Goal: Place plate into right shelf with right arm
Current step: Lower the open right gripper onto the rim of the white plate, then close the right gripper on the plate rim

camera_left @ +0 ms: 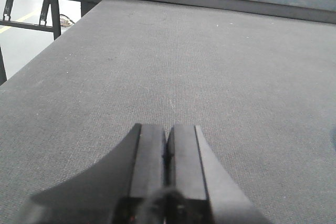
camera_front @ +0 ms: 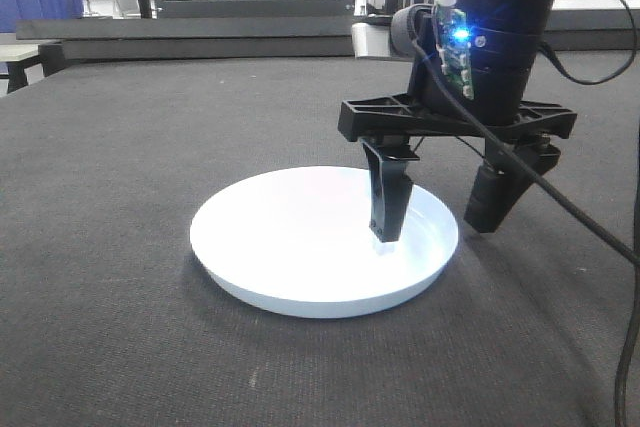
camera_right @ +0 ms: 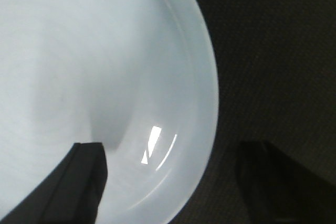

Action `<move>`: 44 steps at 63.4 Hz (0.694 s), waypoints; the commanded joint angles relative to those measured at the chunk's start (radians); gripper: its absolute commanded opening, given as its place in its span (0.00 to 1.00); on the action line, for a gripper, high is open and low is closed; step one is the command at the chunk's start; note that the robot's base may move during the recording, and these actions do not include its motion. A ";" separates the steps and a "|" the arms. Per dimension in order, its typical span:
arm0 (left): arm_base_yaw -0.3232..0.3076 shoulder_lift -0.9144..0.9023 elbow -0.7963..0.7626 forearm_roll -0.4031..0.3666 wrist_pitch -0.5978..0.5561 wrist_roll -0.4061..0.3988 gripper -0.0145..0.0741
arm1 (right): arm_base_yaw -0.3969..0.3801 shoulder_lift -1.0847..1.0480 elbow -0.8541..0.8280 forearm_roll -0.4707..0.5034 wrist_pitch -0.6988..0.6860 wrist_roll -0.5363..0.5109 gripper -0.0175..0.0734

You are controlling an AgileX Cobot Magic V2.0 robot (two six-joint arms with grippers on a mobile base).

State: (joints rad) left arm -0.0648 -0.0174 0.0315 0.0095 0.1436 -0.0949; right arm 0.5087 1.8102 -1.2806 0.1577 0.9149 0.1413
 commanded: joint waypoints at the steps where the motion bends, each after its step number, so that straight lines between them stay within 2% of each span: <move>1: -0.007 -0.004 0.010 -0.002 -0.084 -0.006 0.11 | 0.000 -0.045 -0.035 0.002 -0.020 0.005 0.75; 8: -0.007 -0.004 0.010 -0.002 -0.084 -0.006 0.11 | -0.003 -0.045 -0.035 0.002 -0.018 0.005 0.57; 15: -0.007 -0.004 0.010 -0.002 -0.084 -0.006 0.11 | -0.003 -0.045 -0.035 0.002 -0.018 0.005 0.45; 23: -0.007 -0.004 0.010 -0.002 -0.084 -0.006 0.11 | -0.003 -0.045 -0.035 -0.010 -0.018 0.005 0.42; 44: -0.007 -0.004 0.010 -0.002 -0.084 -0.006 0.11 | -0.005 -0.045 -0.035 -0.065 -0.021 0.005 0.41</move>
State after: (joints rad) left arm -0.0648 -0.0174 0.0315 0.0095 0.1436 -0.0949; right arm 0.5087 1.8097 -1.2823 0.1083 0.9108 0.1482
